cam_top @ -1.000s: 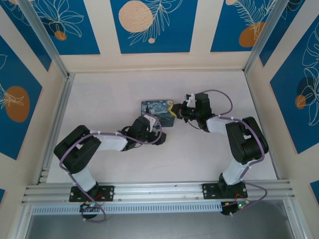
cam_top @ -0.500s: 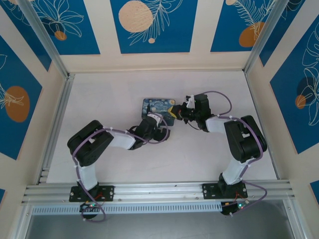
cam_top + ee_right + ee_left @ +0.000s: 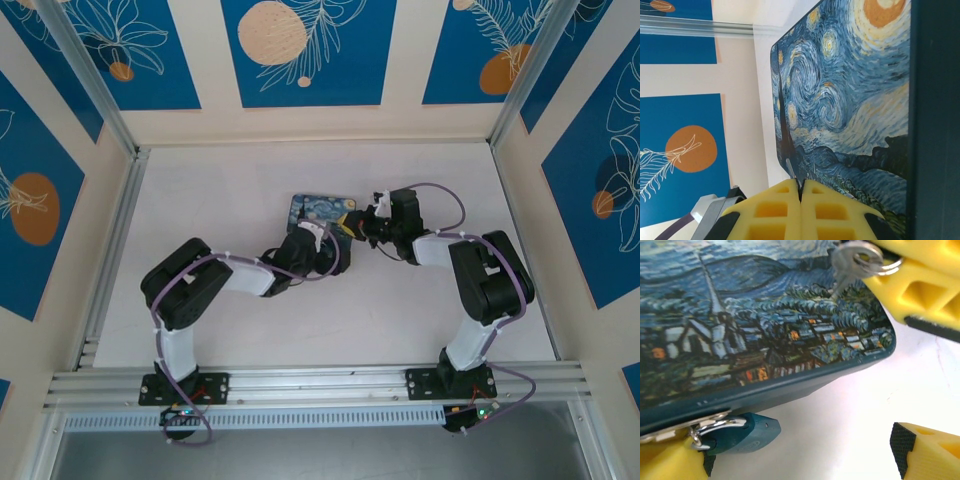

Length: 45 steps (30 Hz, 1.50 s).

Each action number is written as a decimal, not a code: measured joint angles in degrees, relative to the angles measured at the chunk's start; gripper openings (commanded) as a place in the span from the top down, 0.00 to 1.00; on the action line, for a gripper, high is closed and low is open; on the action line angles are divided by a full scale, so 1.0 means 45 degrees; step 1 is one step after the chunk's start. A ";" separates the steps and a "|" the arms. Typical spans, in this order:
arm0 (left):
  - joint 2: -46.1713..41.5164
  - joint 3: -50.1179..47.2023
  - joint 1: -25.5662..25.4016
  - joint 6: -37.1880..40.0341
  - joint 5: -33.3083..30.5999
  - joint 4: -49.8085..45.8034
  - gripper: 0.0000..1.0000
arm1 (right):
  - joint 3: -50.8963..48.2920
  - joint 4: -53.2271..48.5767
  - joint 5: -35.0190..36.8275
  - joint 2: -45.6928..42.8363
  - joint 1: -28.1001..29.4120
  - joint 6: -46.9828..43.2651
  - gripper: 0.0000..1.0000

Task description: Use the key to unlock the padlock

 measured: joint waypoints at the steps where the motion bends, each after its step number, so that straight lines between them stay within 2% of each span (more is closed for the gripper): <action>1: 0.0078 0.0000 0.0053 -0.0194 0.0087 0.0199 0.11 | 0.0000 0.0010 0.0005 0.0000 -0.0010 0.0000 1.00; 15: 0.0321 -0.0452 0.0393 -0.1894 0.0491 0.1831 0.18 | 0.0000 0.0034 0.0039 0.0015 -0.0029 0.0000 1.00; 31: 0.0117 -0.1545 0.0423 -0.3419 0.0083 0.3575 0.28 | 0.0053 0.0413 -0.0010 0.0262 -0.0029 0.0005 1.00; 45: 0.0544 -0.1413 0.0423 -0.4031 -0.0641 0.3803 0.44 | 0.0053 0.0423 -0.0010 0.0267 -0.0029 0.0005 1.00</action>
